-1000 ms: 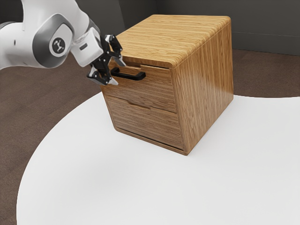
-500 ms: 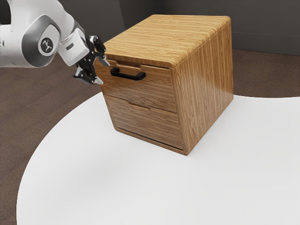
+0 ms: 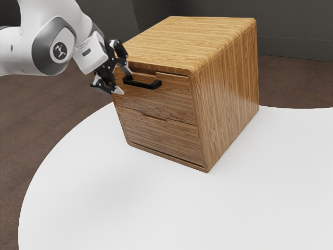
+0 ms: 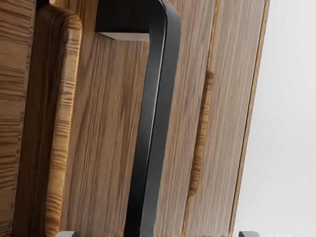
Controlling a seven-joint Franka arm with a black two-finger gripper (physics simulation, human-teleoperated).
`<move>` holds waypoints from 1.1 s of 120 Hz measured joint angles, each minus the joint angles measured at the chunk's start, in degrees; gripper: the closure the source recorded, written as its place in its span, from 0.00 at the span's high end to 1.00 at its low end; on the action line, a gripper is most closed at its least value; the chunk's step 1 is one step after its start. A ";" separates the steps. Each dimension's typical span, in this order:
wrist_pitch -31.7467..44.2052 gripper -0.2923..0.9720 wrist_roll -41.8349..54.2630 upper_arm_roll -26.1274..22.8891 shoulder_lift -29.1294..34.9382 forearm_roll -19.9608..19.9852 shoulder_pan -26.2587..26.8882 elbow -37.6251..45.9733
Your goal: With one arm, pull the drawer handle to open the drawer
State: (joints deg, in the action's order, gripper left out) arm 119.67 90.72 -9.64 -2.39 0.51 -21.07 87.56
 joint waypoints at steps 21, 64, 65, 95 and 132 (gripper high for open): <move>0.10 0.54 -0.03 -0.50 -0.19 -0.02 -1.03 0.00; 0.30 0.54 -0.12 -2.32 -0.09 0.01 -0.15 -0.03; 0.30 0.54 -0.12 -2.34 -0.10 0.01 -0.10 -0.02; 0.45 0.51 -0.23 -2.49 -0.59 0.02 0.11 0.00; 0.87 0.43 -0.43 -3.01 -0.65 -0.04 -0.90 0.09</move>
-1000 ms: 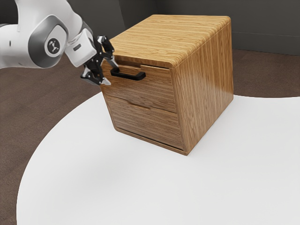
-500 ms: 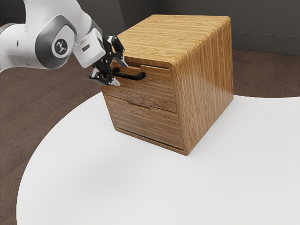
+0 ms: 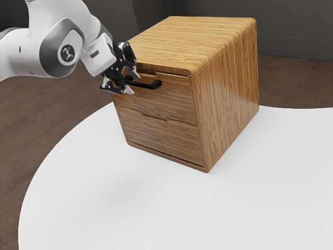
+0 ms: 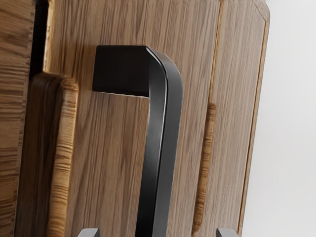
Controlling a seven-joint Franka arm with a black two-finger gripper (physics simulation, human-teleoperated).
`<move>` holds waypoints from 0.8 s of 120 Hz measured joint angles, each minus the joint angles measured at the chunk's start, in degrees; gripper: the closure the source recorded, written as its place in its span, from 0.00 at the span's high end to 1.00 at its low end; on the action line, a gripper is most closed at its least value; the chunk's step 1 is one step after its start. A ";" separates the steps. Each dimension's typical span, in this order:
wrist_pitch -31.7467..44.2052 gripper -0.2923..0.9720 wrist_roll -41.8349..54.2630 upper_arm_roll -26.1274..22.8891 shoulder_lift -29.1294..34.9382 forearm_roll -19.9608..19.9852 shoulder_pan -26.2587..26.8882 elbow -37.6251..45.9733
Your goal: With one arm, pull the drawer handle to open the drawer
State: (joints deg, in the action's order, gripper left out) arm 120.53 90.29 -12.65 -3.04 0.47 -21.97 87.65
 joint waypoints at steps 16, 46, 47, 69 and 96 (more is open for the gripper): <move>0.06 0.41 -0.07 -0.48 -0.01 0.00 0.48 0.00; 0.11 0.31 -0.17 -0.53 -0.32 0.01 0.68 0.09; 0.10 0.31 -0.18 -0.53 -0.33 0.01 0.65 0.09; 0.09 0.28 -0.23 -0.53 -0.21 0.04 0.27 0.11; 0.14 0.27 -0.27 -0.52 0.14 0.06 0.26 0.86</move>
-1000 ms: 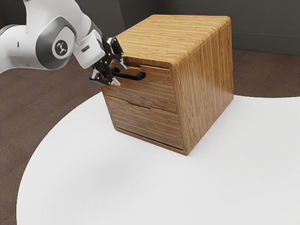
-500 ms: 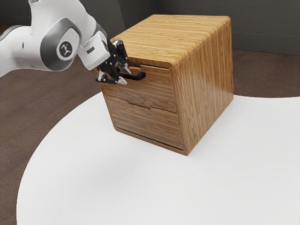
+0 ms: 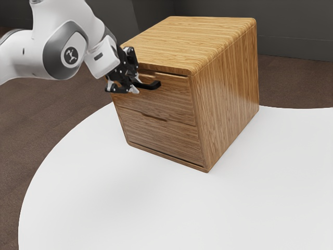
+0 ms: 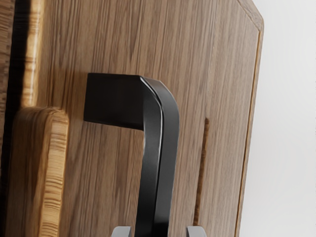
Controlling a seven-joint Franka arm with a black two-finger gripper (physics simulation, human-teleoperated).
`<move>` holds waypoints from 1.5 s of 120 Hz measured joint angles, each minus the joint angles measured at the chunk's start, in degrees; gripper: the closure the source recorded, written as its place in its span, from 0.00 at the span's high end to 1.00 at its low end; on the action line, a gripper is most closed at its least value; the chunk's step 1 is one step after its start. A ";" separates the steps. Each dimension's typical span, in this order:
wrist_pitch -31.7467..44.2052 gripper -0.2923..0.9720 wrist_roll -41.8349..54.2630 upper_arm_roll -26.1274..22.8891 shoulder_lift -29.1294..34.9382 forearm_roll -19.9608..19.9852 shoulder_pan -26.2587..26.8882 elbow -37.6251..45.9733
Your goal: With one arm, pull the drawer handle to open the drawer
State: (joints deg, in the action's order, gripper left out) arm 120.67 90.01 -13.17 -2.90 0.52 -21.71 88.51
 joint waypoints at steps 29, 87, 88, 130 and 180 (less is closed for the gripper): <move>0.02 0.27 -0.10 -0.10 1.04 0.01 -0.20 1.24; 0.04 0.26 -0.52 -0.24 4.59 0.08 -0.74 4.99; 0.04 0.26 -0.52 -0.23 4.63 0.08 -0.73 5.03; 0.29 0.26 -0.91 -0.09 6.95 0.14 0.20 7.64; 0.33 0.26 -1.37 0.20 8.37 0.18 -0.13 9.01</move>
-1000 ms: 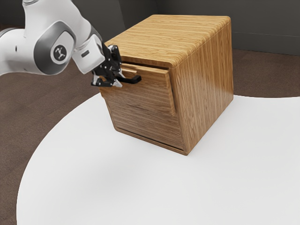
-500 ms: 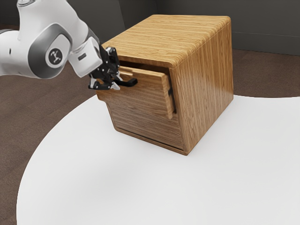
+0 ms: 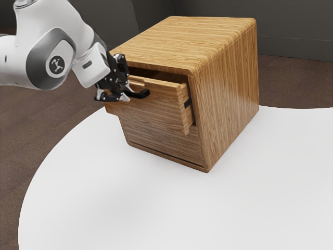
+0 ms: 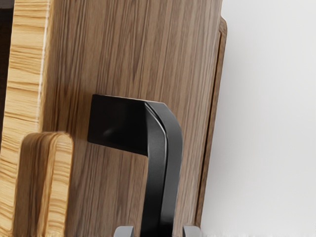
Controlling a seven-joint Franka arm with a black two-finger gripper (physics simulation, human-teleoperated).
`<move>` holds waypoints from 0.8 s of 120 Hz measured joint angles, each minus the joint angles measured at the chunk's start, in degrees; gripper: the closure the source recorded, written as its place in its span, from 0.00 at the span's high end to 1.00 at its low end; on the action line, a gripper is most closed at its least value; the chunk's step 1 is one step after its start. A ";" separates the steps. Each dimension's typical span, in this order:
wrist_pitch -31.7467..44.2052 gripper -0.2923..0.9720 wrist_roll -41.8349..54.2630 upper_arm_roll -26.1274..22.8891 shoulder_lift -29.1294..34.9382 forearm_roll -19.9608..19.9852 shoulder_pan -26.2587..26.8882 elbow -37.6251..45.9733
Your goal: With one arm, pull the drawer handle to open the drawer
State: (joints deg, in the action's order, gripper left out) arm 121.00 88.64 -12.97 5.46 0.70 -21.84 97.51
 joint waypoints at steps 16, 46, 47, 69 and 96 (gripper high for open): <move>0.07 0.26 -0.13 0.01 0.60 0.04 -0.10 0.82; 0.08 0.26 -0.31 0.89 1.42 0.07 -0.11 1.40; 0.08 0.26 -0.31 0.92 1.49 0.07 -0.12 1.46; 0.09 0.26 -0.41 1.10 1.97 0.09 -0.24 2.10; 0.45 0.26 -0.58 1.10 3.69 0.09 -0.26 4.18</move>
State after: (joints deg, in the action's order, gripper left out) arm 121.45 88.06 -11.87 9.15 0.78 -22.11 101.69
